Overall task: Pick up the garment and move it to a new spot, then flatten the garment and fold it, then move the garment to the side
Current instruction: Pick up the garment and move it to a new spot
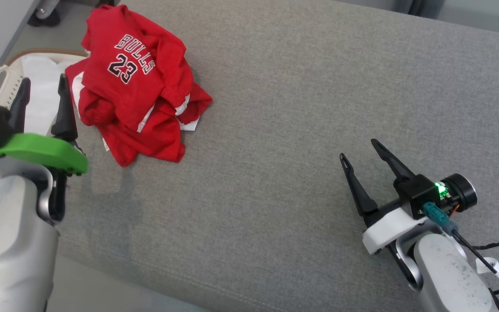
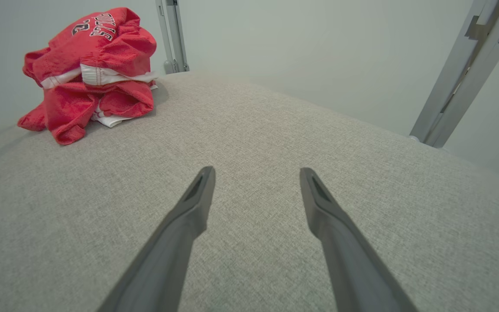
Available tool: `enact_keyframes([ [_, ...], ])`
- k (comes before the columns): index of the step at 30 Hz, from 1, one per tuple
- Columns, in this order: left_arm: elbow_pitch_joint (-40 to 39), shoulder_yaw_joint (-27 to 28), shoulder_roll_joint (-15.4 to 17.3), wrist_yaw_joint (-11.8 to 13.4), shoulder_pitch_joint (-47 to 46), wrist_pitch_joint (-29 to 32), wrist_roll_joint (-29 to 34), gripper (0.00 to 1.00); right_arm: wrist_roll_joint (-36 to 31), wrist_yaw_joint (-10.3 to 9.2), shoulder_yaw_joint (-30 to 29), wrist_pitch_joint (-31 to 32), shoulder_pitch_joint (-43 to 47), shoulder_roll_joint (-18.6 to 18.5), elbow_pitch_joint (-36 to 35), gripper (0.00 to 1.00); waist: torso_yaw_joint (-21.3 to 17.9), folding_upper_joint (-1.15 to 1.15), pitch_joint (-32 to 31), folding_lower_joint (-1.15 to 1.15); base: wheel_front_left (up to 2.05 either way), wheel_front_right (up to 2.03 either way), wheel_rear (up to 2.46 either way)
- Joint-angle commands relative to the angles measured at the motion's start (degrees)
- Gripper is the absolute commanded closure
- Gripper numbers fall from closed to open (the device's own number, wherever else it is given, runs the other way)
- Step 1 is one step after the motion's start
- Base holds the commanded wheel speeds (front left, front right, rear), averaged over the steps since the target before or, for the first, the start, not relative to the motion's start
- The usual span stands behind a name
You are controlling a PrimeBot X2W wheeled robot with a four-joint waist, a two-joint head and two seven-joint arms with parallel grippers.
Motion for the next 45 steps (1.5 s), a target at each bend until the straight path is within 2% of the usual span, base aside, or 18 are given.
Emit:
enact_keyframes([
  [1, 1.3, -1.3, 1.2, -0.2, -3.0, 0.0, -2.0, 0.0, -0.5, -0.04, 0.1, -0.3, -0.9, -0.4, -0.2, 0.0, -2.4, 0.0, 3.1, 0.0, 0.0, 0.0, 0.0],
  [6, 5.9, -7.9, 5.4, -0.2, -10.5, 1.9, -8.8, 0.0, -0.6, -0.04, 0.8, -0.3, -2.5, -0.6, -0.6, 0.0, -4.6, 0.0, 5.7, 0.0, 0.0, 0.0, 0.0],
  [13, 7.6, -15.8, 9.9, -0.2, -17.0, 7.1, -18.4, 0.0, -0.8, -0.04, 1.3, -0.3, -4.1, -0.9, -1.3, 0.0, -7.3, 0.0, 8.7, 0.0, 0.0, 0.0, 0.0],
  [19, 11.1, -20.2, 12.2, -0.2, -21.8, 15.0, -26.8, 0.0, -1.1, -0.04, 1.2, -0.3, -5.1, -0.7, -1.7, 0.0, -9.2, 0.0, 11.0, 0.0, 0.0, 0.0, 0.0],
  [25, 18.7, -22.6, 11.7, -0.2, -25.1, 21.8, -28.2, 0.0, -1.2, -0.04, 0.9, -0.1, -5.2, -0.8, -1.5, 0.0, -10.1, 0.0, 11.9, 0.0, 0.0, 0.0, 0.0],
  [35, 27.0, -25.1, 9.5, -0.2, -28.4, 27.7, -27.9, 0.0, -1.4, -0.05, 0.5, -0.1, -5.5, -0.8, -1.5, 0.0, -10.5, 0.0, 12.9, 0.0, 0.0, 0.0, 0.0],
  [36, 27.4, -25.3, 9.4, -0.2, -28.7, 27.8, -27.9, 0.16, -1.4, -0.05, 0.4, -0.1, -5.7, -0.7, -1.5, 0.0, -10.5, 0.0, 13.0, 0.0, 0.0, 0.0, 0.0],
  [37, 27.5, -25.5, 9.2, -0.2, -28.6, 27.9, -28.0, 0.73, -1.4, -0.05, 0.3, -0.1, -5.7, -0.7, -1.5, 0.0, -10.5, 0.0, 13.0, 0.0, 0.0, 0.0, 0.0],
  [38, 27.5, -25.8, 9.1, -0.2, -28.5, 27.9, -28.1, 1.0, -1.5, -0.05, 0.3, -0.1, -5.8, -0.6, -1.4, 0.0, -10.5, 0.0, 13.0, 0.0, 0.0, 0.0, 0.0],
  [45, 27.2, -26.9, 9.7, -0.2, -29.1, 25.0, -27.6, 1.0, -1.3, -0.05, -0.2, -0.1, -5.4, -0.4, -1.0, 0.0, -10.3, 0.0, 12.1, 0.0, 0.0, 0.0, 0.0],
])
